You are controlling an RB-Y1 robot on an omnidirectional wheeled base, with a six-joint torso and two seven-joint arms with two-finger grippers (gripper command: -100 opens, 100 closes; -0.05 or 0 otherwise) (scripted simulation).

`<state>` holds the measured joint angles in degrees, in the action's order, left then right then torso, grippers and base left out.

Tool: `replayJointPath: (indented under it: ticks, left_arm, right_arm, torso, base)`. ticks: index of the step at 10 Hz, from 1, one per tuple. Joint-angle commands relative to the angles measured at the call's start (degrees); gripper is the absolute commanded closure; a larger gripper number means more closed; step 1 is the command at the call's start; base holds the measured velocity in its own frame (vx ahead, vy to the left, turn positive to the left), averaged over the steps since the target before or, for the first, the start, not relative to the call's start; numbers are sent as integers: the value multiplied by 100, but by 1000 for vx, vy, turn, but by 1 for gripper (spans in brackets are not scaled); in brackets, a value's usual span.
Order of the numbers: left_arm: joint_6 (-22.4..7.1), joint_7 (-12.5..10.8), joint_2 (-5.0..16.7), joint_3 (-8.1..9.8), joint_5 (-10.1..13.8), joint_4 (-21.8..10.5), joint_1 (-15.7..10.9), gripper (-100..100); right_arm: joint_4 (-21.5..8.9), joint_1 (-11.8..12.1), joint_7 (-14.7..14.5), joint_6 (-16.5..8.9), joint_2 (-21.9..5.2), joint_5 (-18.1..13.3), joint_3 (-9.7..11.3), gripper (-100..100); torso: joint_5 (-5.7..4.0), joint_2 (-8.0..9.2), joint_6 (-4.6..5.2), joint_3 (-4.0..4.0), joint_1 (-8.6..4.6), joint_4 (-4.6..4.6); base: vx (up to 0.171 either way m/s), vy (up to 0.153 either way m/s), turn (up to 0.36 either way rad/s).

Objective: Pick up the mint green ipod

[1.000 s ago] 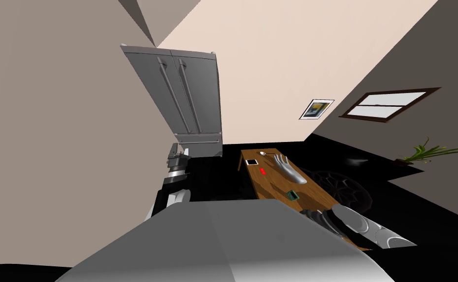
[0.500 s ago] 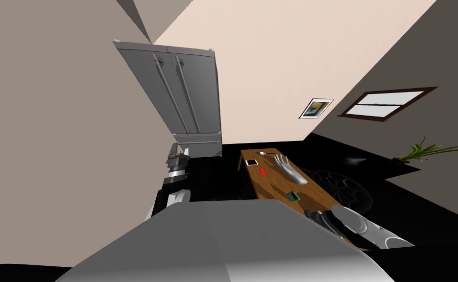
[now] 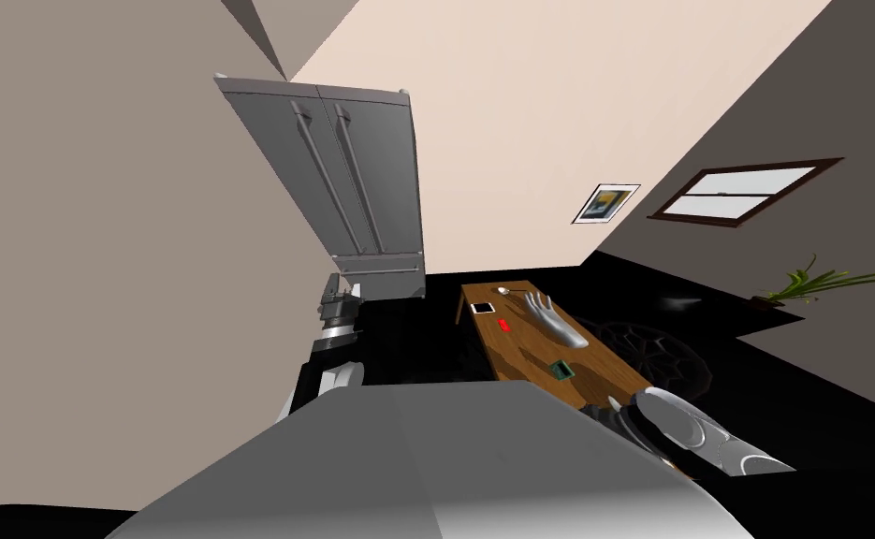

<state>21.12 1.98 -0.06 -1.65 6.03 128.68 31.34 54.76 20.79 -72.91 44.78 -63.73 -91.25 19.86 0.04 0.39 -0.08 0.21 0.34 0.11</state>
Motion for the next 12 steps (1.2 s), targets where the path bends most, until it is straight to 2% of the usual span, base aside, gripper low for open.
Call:
replayJointPath:
  ticks: [1,3,5,10,12]
  left_arm:
    - [0,0,0,0,0,0,0,0]
    - [0,0,0,0,0,0,0,0]
    - [0,0,1,1,0,0,1,0]
    - [0,0,2,2,0,0,3,0]
    - [0,0,2,2,0,0,4,0]
  right_arm:
    - [-172,-38,45,-12,-28,36,130,-100]
    - [-372,-79,33,38,-86,107,240,-100]
    - [-497,-99,-33,122,-115,175,266,-100]
    - [-643,-101,-341,426,-70,379,18,-100]
    - [-606,-107,-452,513,-35,412,-177,-100]
  torso:
    - [0,0,0,0,0,0]
    - [2,13,1,8,5,4]
    - [-3,-24,-3,-13,-21,-4]
    - [-16,-103,-8,-58,-74,-21]
    - [-17,-122,-10,-69,-78,-25]
  base:
    - [-148,145,-32]
    - [-92,126,-30]
    - [12,44,10]
    - [151,-49,66]
    - [207,-84,108]
